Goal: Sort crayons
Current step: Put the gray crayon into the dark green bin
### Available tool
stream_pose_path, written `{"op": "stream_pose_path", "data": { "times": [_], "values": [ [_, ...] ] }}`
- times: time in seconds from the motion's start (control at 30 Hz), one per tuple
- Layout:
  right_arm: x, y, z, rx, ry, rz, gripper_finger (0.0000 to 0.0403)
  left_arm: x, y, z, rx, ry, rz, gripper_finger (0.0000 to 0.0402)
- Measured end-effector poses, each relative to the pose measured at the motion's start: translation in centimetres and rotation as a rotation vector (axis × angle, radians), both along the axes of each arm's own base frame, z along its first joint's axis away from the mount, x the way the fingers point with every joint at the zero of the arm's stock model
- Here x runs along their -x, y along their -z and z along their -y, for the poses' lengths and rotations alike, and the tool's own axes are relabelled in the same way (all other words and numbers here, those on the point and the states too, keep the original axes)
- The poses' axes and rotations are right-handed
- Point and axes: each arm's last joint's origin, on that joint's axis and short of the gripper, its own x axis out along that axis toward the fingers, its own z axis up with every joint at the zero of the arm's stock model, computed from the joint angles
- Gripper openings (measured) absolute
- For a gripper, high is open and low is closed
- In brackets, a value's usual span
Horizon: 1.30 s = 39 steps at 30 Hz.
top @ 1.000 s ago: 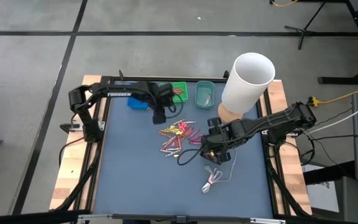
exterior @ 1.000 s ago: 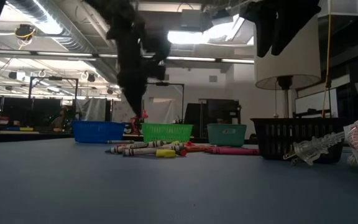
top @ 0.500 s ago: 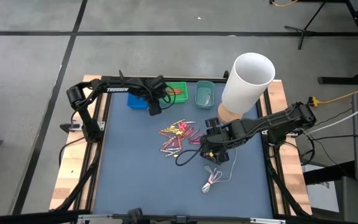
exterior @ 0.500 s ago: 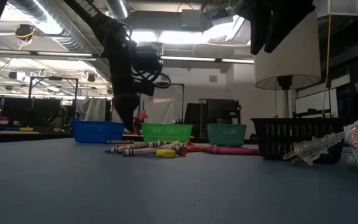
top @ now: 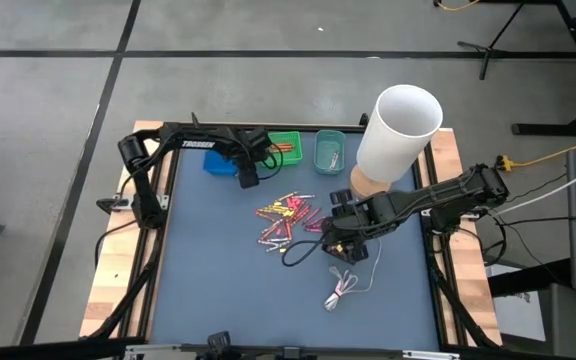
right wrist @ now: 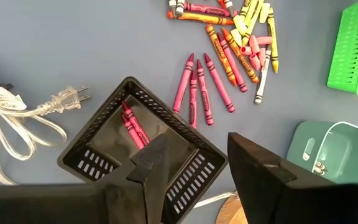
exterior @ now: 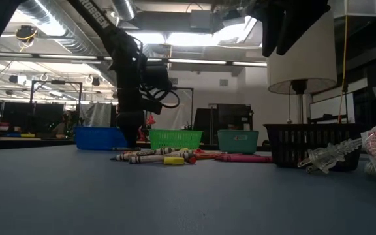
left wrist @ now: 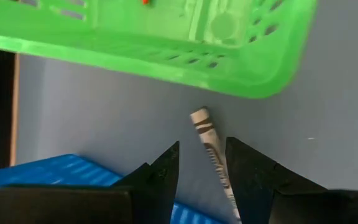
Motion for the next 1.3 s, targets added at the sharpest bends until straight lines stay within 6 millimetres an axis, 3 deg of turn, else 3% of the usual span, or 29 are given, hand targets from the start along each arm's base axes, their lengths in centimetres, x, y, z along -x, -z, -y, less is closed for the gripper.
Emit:
{"op": "stream_pose_path", "data": {
  "times": [0.63, 0.93, 1.3],
  "values": [
    [-0.1, 0.0, 0.0, -0.003, 0.0, 0.007, 0.0163, 0.1, 0.2, 0.5, 0.122, 0.002, 0.027, 0.0116],
    [-0.1, 0.0, 0.0, -0.003, 0.0, 0.006, 0.0163, 0.4, -0.1, 0.1, -0.031, -0.066, -0.047, 0.0116],
    [-0.1, 0.0, 0.0, -0.005, 0.0, 0.006, 0.0163, 0.9, -0.1, -0.6, -0.01, -0.118, -0.018, 0.0116]
  ]
}}
